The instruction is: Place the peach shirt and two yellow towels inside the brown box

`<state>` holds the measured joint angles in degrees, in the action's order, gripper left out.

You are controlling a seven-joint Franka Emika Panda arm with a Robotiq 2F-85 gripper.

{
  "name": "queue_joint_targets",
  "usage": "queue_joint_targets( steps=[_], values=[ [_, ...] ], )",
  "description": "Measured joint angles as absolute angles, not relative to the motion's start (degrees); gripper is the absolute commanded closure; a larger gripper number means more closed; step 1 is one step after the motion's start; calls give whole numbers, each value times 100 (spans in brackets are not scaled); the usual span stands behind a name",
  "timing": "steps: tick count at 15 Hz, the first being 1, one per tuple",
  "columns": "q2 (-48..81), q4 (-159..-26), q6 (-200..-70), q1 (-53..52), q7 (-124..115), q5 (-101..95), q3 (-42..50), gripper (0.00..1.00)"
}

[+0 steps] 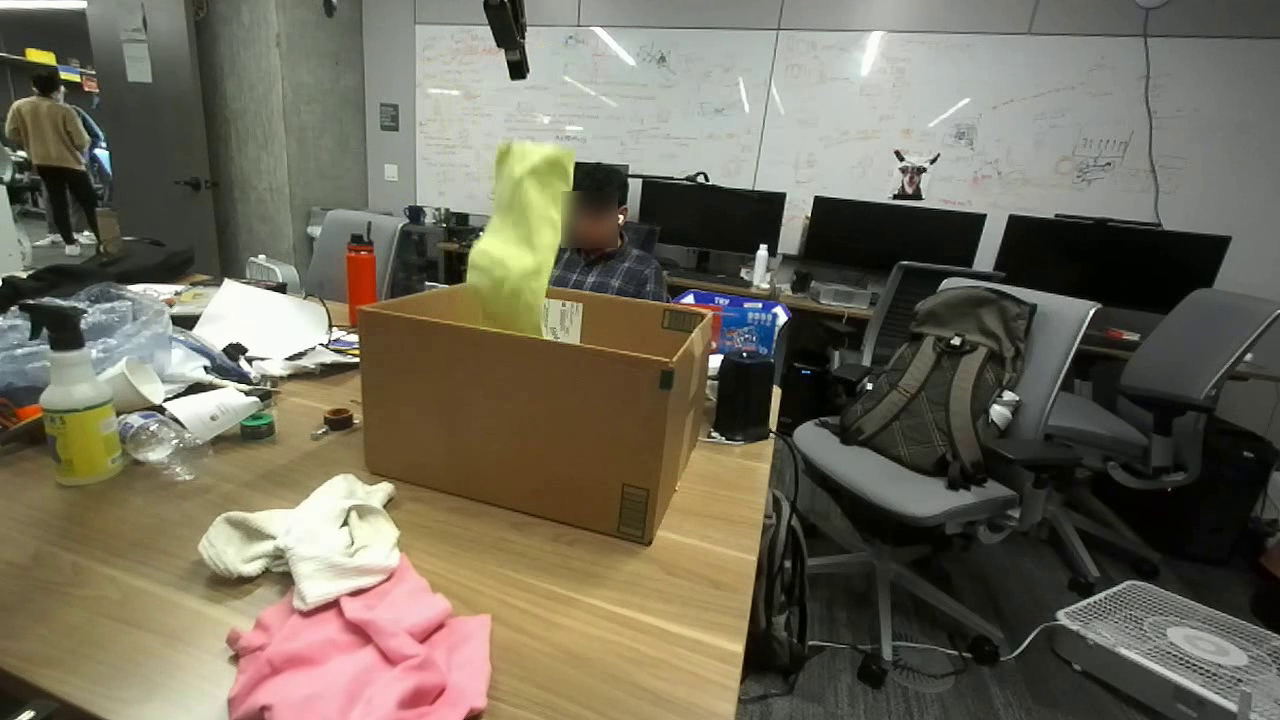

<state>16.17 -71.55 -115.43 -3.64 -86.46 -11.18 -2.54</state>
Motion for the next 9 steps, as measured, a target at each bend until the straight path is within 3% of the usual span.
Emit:
queue_joint_targets(
  steps=[5, 9],
  values=[
    [1698, -7072, -11226, -230, -8010, -1010, -258, 3],
    [1551, -7245, -10724, 13, -6973, -829, -257, 0]
  ],
)
